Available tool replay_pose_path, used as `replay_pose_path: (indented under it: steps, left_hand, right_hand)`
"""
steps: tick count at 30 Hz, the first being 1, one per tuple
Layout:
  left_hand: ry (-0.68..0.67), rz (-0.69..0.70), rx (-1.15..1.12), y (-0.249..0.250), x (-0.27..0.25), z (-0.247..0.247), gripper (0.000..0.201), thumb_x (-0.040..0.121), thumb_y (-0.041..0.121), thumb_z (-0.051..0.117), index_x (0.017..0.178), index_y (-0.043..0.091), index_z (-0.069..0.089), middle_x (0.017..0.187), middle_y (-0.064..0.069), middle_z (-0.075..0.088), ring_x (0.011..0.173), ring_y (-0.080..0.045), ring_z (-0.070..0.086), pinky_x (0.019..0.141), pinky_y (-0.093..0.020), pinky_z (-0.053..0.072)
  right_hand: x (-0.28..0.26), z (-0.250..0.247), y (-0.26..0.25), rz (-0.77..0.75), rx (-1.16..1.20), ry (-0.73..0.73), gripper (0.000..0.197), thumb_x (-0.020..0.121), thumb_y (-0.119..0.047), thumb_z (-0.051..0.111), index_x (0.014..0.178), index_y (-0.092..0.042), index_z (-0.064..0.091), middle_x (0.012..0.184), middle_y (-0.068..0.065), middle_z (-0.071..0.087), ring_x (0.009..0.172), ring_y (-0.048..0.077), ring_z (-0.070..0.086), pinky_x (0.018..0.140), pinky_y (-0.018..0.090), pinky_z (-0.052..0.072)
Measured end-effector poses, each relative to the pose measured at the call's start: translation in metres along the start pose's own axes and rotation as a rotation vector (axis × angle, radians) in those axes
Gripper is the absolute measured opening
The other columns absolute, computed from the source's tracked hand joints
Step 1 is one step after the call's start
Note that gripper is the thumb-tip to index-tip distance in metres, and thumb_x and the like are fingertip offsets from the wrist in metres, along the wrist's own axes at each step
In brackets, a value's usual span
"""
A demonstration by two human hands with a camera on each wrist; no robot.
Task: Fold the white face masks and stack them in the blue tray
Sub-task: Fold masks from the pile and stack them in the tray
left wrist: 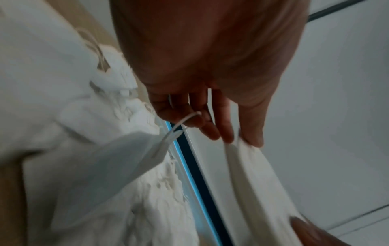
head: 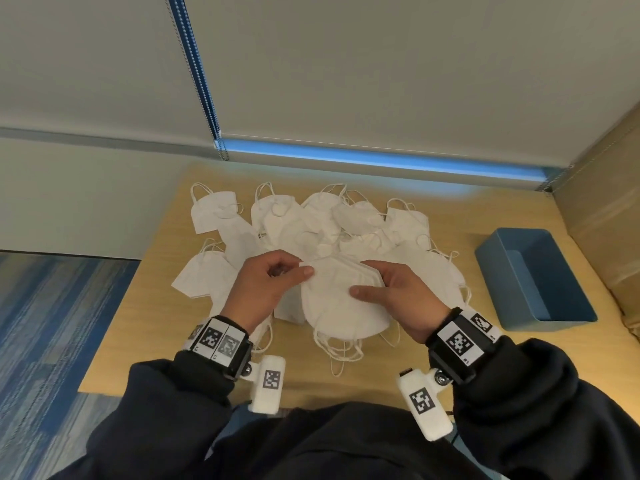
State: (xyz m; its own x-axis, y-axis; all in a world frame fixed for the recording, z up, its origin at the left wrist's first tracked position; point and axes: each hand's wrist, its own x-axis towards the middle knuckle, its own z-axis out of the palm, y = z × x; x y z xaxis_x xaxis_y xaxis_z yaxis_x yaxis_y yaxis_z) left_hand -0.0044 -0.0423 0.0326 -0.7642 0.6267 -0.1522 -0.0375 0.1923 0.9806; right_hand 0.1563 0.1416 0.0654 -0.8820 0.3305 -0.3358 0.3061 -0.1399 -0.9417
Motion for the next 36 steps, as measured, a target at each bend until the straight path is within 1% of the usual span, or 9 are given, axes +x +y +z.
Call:
replay_pose_path:
  steps: [6, 11, 16, 18, 23, 26, 29, 32, 36]
  left_hand:
    - [0.067, -0.005, 0.618, -0.007, 0.006, -0.028, 0.029, 0.094, 0.055, 0.061, 0.112, 0.034, 0.070, 0.129, 0.011, 0.057, 0.114, -0.011, 0.056, 0.100, -0.038, 0.047]
    - [-0.097, -0.097, 0.023, 0.029, -0.022, 0.010, 0.054, 0.091, 0.075, 0.048, 0.122, 0.035, 0.068, 0.121, 0.017, 0.070, 0.114, -0.010, 0.066, 0.102, -0.038, 0.048]
    - [-0.084, -0.233, -0.372, 0.034, -0.015, 0.025, 0.024, 0.104, 0.022, 0.056, 0.125, 0.018, 0.066, 0.118, -0.012, 0.074, 0.102, -0.032, 0.073, 0.074, -0.044, 0.062]
    - [-0.103, -0.121, -0.205, 0.026, -0.009, 0.016, 0.024, 0.103, 0.011, 0.055, 0.120, 0.020, 0.068, 0.114, -0.005, 0.075, 0.108, -0.029, 0.070, 0.082, -0.046, 0.060]
    - [-0.323, 0.011, 0.053, 0.025, 0.004, 0.000, 0.018, 0.096, 0.009, 0.067, 0.111, 0.017, 0.072, 0.107, -0.006, 0.075, 0.103, -0.027, 0.071, 0.083, -0.044, 0.058]
    - [-0.427, 0.049, 0.050, 0.034, 0.009, 0.010, 0.022, 0.094, 0.004, 0.068, 0.113, 0.016, 0.070, 0.107, -0.002, 0.075, 0.100, -0.017, 0.071, 0.080, -0.031, 0.058]
    - [-0.476, 0.099, 0.066, 0.039, 0.017, 0.025, 0.026, 0.093, 0.000, 0.068, 0.115, 0.013, 0.067, 0.108, 0.001, 0.073, 0.100, -0.014, 0.069, 0.081, -0.027, 0.057]
    - [-0.458, 0.095, 0.156, 0.035, 0.027, 0.039, 0.031, 0.087, -0.001, 0.075, 0.112, 0.018, 0.070, 0.106, 0.001, 0.075, 0.095, -0.016, 0.072, 0.085, -0.029, 0.058]
    - [-0.353, 0.063, 0.301, 0.014, 0.043, 0.056, 0.030, 0.083, 0.004, 0.081, 0.101, 0.027, 0.073, 0.098, 0.005, 0.077, 0.089, -0.015, 0.074, 0.081, -0.030, 0.058]
  right_hand:
    - [-0.003, -0.005, -0.003, -0.168, -0.028, 0.237, 0.029, 0.092, 0.003, 0.065, 0.113, -0.014, 0.076, 0.107, 0.005, 0.078, 0.103, 0.026, 0.073, 0.087, 0.041, 0.058]
    - [-0.002, 0.007, -0.005, -0.635, -0.625, 0.314, 0.032, 0.095, -0.011, 0.067, 0.118, -0.032, 0.076, 0.126, -0.008, 0.069, 0.119, 0.013, 0.059, 0.100, 0.034, 0.045]
    - [-0.006, 0.008, 0.004, -0.663, -1.258, 0.010, 0.048, 0.095, -0.044, 0.061, 0.143, -0.043, 0.054, 0.150, -0.006, 0.049, 0.136, 0.026, 0.044, 0.109, 0.049, 0.035]
    - [-0.011, 0.005, 0.006, -0.620, -1.187, -0.025, 0.056, 0.089, -0.063, 0.064, 0.140, -0.043, 0.056, 0.149, -0.009, 0.049, 0.137, 0.020, 0.044, 0.111, 0.049, 0.035]
    - [-0.009, -0.011, -0.008, -0.465, -0.775, 0.270, 0.079, 0.073, -0.059, 0.082, 0.142, -0.041, 0.048, 0.124, -0.013, 0.054, 0.116, 0.008, 0.050, 0.100, 0.035, 0.044]
    - [0.005, -0.022, -0.013, -0.195, -0.698, 0.040, 0.105, 0.067, -0.048, 0.092, 0.152, -0.046, 0.030, 0.141, -0.010, 0.051, 0.129, 0.005, 0.047, 0.108, 0.028, 0.039]
    - [0.010, -0.033, -0.014, -0.023, -0.433, -0.188, 0.058, 0.078, -0.020, 0.088, 0.131, -0.026, 0.065, 0.119, 0.000, 0.073, 0.106, 0.008, 0.068, 0.092, 0.024, 0.053]
    - [0.005, -0.053, -0.011, 0.002, -0.356, -0.075, 0.006, 0.084, -0.015, 0.081, 0.084, -0.010, 0.077, 0.075, 0.000, 0.075, 0.065, 0.010, 0.066, 0.063, 0.020, 0.051]
    - [-0.008, -0.109, -0.004, 0.067, -0.093, 0.114, 0.026, 0.093, -0.019, 0.072, 0.070, -0.006, 0.071, 0.065, 0.004, 0.058, 0.064, 0.020, 0.052, 0.067, 0.030, 0.050]
